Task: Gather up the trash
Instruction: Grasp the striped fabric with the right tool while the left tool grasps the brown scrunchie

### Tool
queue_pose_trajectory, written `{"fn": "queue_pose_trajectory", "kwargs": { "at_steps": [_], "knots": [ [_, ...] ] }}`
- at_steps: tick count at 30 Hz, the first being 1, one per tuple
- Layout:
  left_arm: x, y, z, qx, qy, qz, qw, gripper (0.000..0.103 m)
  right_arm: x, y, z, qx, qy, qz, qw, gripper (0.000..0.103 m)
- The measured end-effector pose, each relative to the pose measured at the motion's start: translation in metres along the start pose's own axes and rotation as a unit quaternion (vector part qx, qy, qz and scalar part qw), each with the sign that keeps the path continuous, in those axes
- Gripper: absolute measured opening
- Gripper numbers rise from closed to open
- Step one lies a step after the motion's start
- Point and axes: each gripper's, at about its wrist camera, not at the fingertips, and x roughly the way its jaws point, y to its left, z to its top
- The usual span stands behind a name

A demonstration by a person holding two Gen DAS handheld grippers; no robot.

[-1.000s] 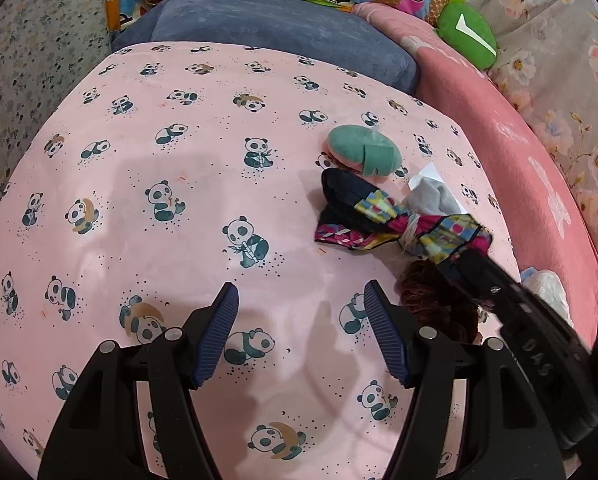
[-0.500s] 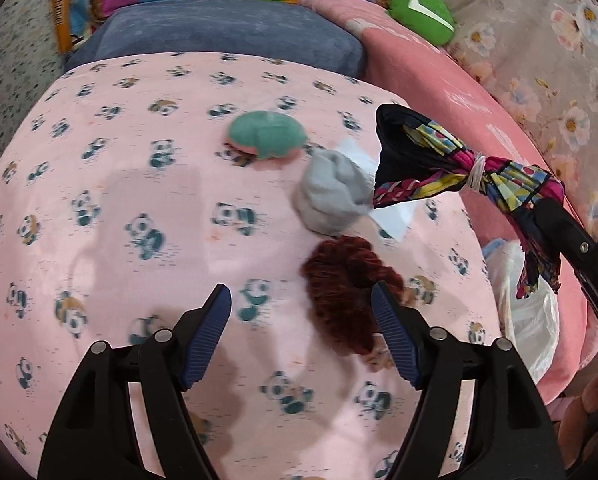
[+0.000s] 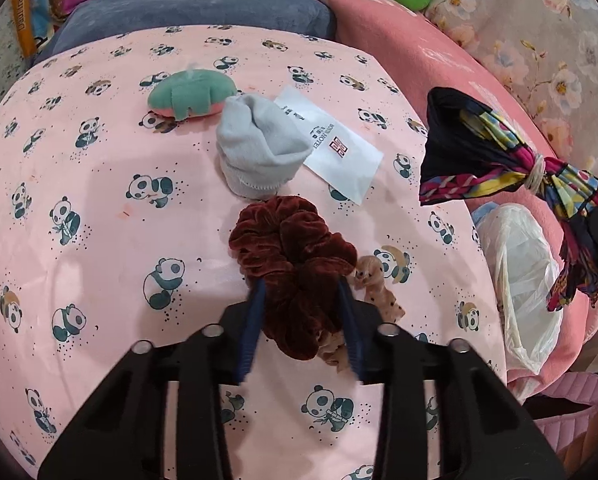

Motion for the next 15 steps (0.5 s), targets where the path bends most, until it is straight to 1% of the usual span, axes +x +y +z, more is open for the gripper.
{"fn": "queue_pose_trajectory", "kwargs": {
  "at_steps": [1,2,11,15],
  "knots": [
    [-0.002,-0.001,0.0,0.003,-0.003,0.0,1.0,0.02,-0.001,-0.001,0.0,0.002,0.0,0.0,1.0,0.004],
    [-0.005,-0.003,0.0,0.004,-0.007,0.0,1.0,0.009,-0.002,-0.003,-0.001,0.003,-0.001,0.0,1.0,0.004],
    [-0.041,-0.023,0.002,0.023,-0.044,-0.006,0.9988,0.008,-0.023,-0.011,0.001,0.012,-0.02,0.005,1.0,0.004],
    [-0.057,-0.041,0.004,0.037,-0.058,-0.014,0.9975,0.008,-0.036,-0.02,0.002,0.02,-0.033,0.005,0.999,0.004]
  ]
}}
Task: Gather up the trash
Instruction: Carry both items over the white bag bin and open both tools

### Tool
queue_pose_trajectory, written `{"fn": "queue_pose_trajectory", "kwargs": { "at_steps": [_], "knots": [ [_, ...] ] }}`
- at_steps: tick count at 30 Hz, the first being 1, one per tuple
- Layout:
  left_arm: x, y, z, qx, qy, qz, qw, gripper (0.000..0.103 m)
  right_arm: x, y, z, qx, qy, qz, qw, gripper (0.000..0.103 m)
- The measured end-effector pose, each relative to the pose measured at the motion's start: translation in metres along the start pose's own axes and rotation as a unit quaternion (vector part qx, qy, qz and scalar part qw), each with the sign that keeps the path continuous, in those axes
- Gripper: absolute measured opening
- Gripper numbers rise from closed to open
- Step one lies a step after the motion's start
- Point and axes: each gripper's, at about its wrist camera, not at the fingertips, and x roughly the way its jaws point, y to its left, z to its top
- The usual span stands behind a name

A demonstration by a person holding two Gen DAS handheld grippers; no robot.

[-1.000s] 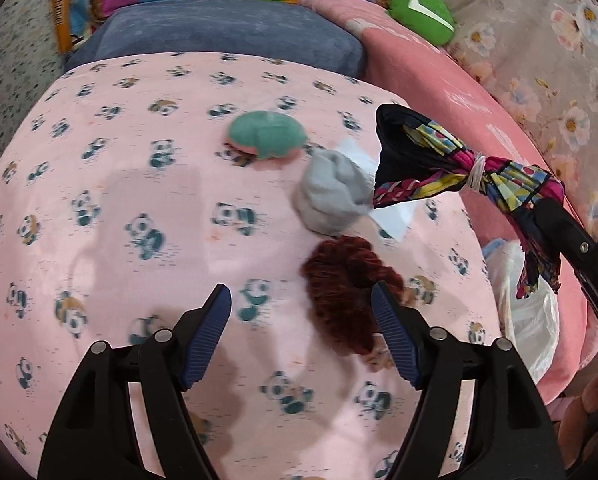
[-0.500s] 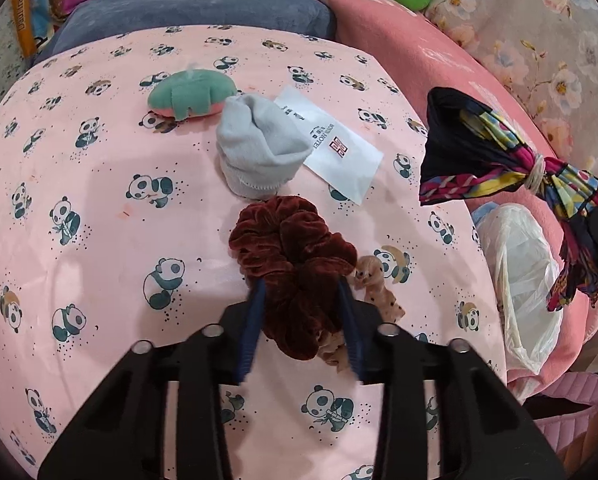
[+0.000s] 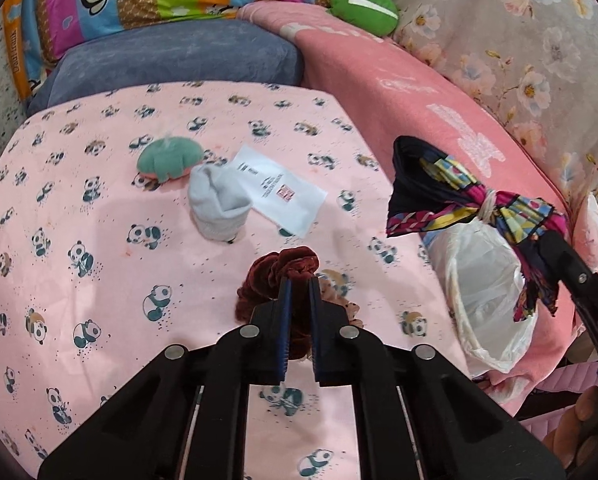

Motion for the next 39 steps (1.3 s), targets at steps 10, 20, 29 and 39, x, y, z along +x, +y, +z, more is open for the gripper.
{"fn": "queue_pose_trajectory", "kwargs": {
  "at_steps": [10,20,29,39],
  "knots": [
    [-0.025,-0.066,0.009,0.049,-0.028,-0.033,0.9979,0.008,-0.032,-0.045,0.007,0.036,-0.032,-0.019,0.999,0.004],
    [-0.019,-0.143,0.003,0.114,-0.026,-0.078,0.9901,0.008,-0.058,-0.105,0.005,0.083,-0.05,-0.056,0.994,0.004],
    [-0.001,-0.208,-0.009,0.158,-0.002,-0.127,0.9792,0.008,-0.073,-0.15,-0.007,0.114,-0.052,-0.088,0.988,0.004],
    [0.016,-0.243,-0.019,0.184,0.019,-0.141,0.9725,0.008,-0.078,-0.179,-0.014,0.133,-0.052,-0.106,0.984,0.004]
  ]
}}
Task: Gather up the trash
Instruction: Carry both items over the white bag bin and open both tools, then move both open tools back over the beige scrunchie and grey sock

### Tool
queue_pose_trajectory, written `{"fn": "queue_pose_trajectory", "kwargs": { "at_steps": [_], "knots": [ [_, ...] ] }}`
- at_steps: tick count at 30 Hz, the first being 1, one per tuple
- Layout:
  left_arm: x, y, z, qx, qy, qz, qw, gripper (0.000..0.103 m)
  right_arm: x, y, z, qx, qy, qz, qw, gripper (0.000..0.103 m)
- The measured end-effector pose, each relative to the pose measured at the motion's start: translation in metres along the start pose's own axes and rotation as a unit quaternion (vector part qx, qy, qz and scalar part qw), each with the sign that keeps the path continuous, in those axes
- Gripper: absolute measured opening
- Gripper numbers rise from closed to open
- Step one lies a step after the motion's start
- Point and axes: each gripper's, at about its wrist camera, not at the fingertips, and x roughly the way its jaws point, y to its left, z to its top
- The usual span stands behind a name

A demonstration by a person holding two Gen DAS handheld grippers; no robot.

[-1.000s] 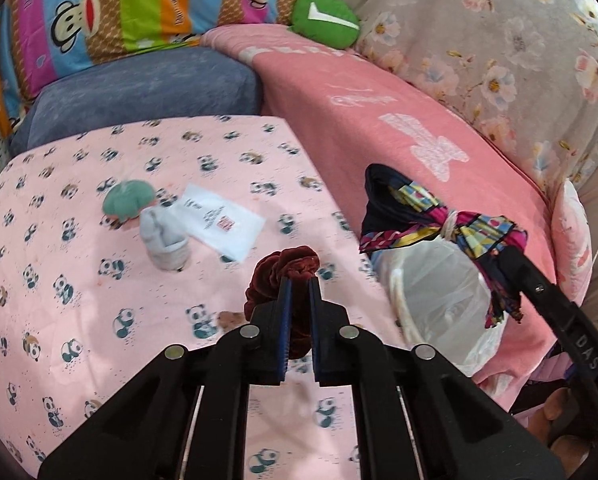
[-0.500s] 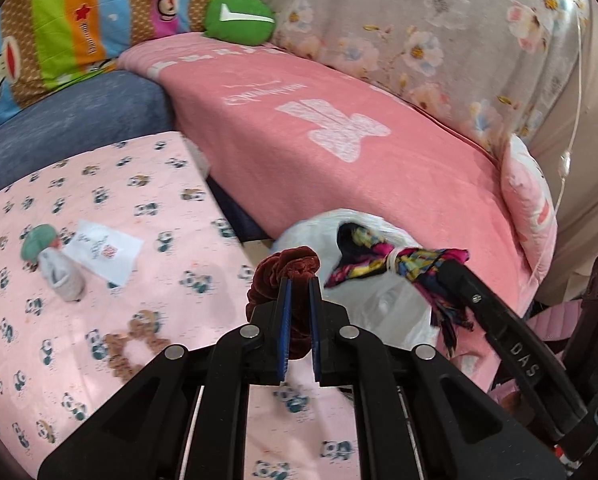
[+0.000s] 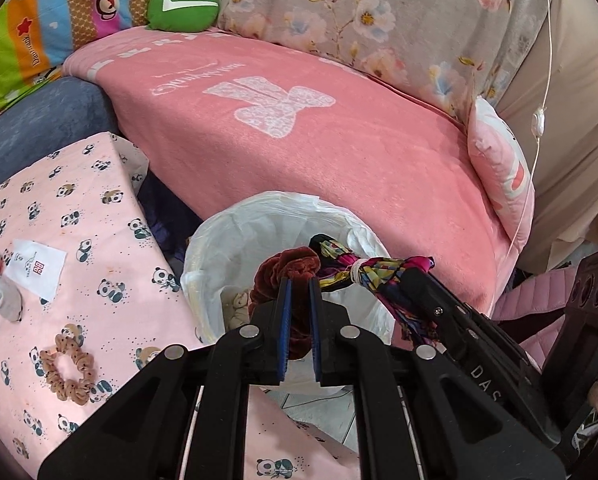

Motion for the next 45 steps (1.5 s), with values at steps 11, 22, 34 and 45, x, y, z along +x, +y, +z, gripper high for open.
{"fn": "queue_pose_trajectory", "kwargs": {
  "at_steps": [11,22,34,45],
  "knots": [
    [0.004,0.011,-0.003,-0.021,-0.004,0.029,0.9994,0.041,0.007,-0.002,-0.002,0.008,0.014,0.002,1.0,0.013],
    [-0.004,0.028,-0.01,-0.033,-0.005,0.048,0.9983,0.041,0.006,0.017,-0.005,-0.009,0.017,0.007,1.0,0.024],
    [-0.022,0.061,-0.021,-0.069,-0.012,0.067,0.9953,0.047,0.005,0.05,-0.013,-0.043,0.025,0.024,0.998,0.03],
    [-0.046,0.105,-0.035,-0.109,-0.024,0.089,0.9897,0.047,0.011,0.099,-0.025,-0.091,0.04,0.043,0.994,0.037]
  ]
}}
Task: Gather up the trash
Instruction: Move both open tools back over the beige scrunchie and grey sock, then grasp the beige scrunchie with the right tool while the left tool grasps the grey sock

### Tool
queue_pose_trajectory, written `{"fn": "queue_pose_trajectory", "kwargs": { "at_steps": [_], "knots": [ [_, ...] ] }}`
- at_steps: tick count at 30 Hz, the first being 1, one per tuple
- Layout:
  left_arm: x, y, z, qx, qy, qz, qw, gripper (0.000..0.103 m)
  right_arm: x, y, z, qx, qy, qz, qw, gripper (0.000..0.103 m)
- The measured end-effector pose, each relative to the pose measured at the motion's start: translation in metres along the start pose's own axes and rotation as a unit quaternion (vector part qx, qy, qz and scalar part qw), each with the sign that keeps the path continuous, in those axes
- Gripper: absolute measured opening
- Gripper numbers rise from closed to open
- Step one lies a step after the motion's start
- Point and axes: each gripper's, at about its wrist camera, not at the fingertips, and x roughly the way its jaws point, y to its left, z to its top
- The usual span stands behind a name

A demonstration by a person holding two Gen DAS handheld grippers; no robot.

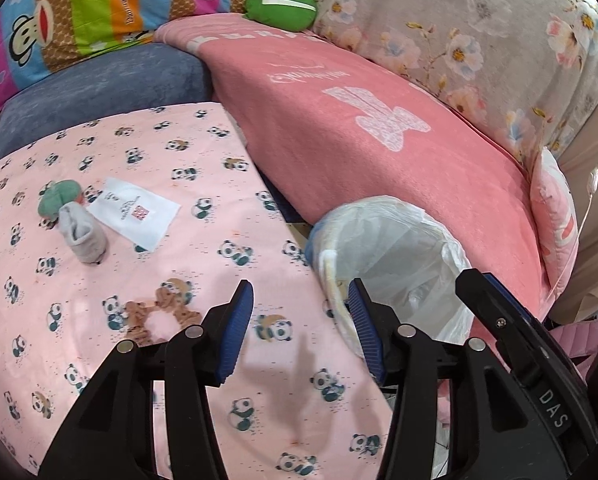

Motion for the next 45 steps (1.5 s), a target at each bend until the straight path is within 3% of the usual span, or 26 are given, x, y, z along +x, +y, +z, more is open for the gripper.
{"fn": "queue_pose_trajectory", "kwargs": {
  "at_steps": [19,29,33,45],
  "knots": [
    [-0.028,0.108,-0.009,-0.084,-0.023,0.064,0.9942,0.048,0.029,0.088,-0.018,-0.086,0.042,0.026,0.995,0.042],
    [-0.039,0.163,-0.017,-0.127,-0.035,0.116,0.9844,0.065,0.058,0.123,-0.04,-0.124,0.085,0.032,0.988,0.042],
    [-0.038,0.185,-0.02,-0.144,-0.035,0.133,0.98,0.066,0.075,0.135,-0.051,-0.135,0.105,0.032,0.985,0.042],
    [0.002,0.213,0.001,-0.164,-0.019,0.137,0.9767,0.076,0.132,0.138,-0.076,-0.142,0.162,0.013,0.977,0.042]
  ]
}}
